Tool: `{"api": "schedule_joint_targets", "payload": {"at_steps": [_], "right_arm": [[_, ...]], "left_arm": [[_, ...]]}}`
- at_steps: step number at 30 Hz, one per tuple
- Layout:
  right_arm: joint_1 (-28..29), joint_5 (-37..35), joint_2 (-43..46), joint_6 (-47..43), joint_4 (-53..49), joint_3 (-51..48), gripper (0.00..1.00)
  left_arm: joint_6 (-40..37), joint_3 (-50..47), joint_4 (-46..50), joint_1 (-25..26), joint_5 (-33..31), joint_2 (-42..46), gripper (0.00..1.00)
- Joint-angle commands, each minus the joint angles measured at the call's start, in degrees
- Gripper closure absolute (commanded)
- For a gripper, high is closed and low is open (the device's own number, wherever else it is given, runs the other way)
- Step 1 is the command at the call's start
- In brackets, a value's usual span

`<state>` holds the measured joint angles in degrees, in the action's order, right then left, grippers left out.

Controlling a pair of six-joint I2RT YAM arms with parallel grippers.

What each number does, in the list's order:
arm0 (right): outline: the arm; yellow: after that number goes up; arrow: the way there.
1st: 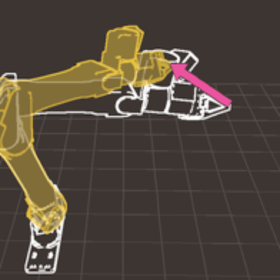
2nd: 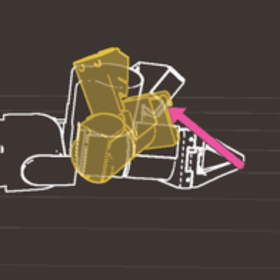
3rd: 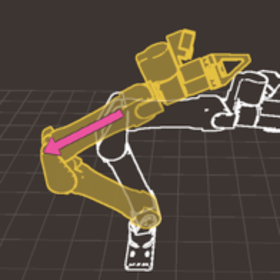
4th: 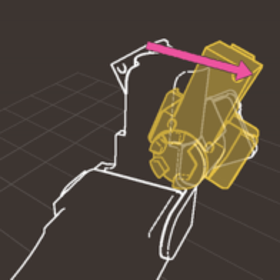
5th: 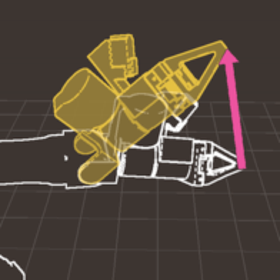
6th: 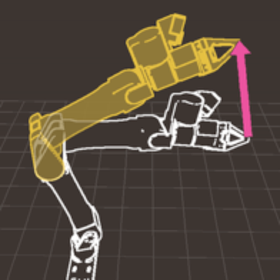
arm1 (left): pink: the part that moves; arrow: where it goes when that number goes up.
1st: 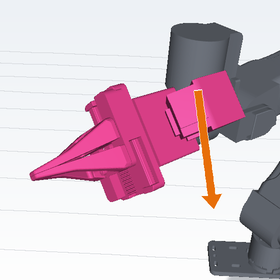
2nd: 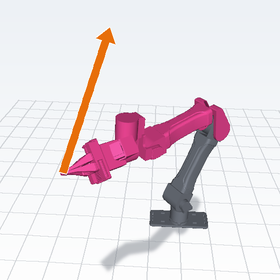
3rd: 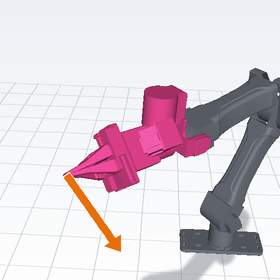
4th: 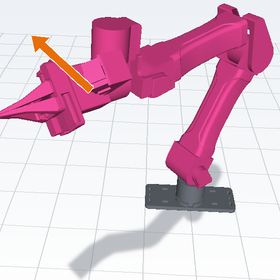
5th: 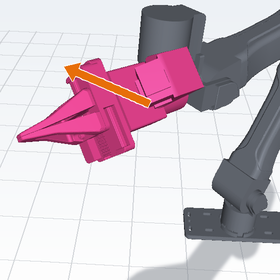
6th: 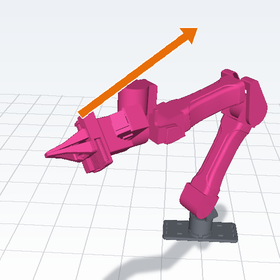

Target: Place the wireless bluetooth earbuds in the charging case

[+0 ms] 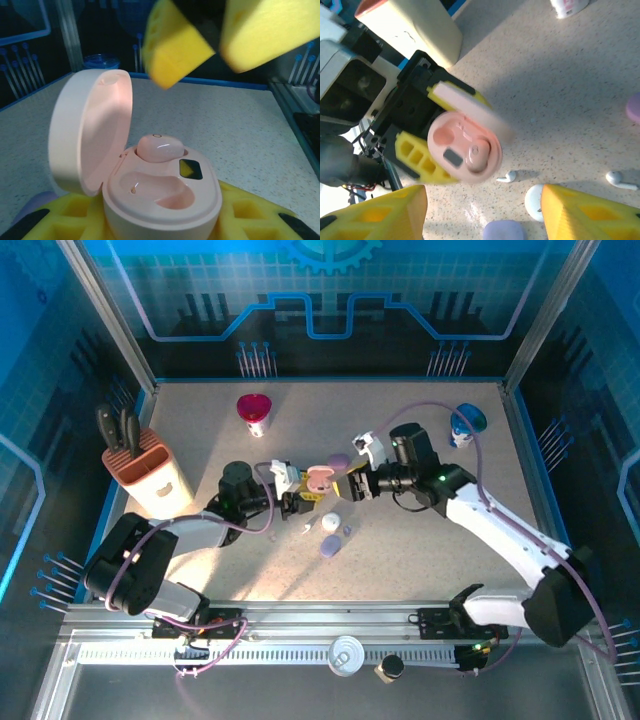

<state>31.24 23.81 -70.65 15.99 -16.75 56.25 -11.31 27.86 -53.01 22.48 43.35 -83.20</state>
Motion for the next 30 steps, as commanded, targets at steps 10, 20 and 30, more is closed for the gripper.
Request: {"api": "schedule_joint_targets", "payload": {"at_steps": [10,20,30], "right_arm": [[6.8,-6.4,-6.8,6.7,8.4,-4.7,0.36],[12.0,-1.4,-29.9,13.1,7.4,6.3,0.40],[16.6,2.4,-45.0,17.0,6.3,17.5,0.55]], "left_arm": [[8.6,7.1,-5.0,-11.3,-5.5,1.4,0.65],[9.9,8.4,0.8,-11.6,-14.8,10.3,0.65],[10.0,9.6,13.6,-11.6,-20.6,19.5,0.65]]}}
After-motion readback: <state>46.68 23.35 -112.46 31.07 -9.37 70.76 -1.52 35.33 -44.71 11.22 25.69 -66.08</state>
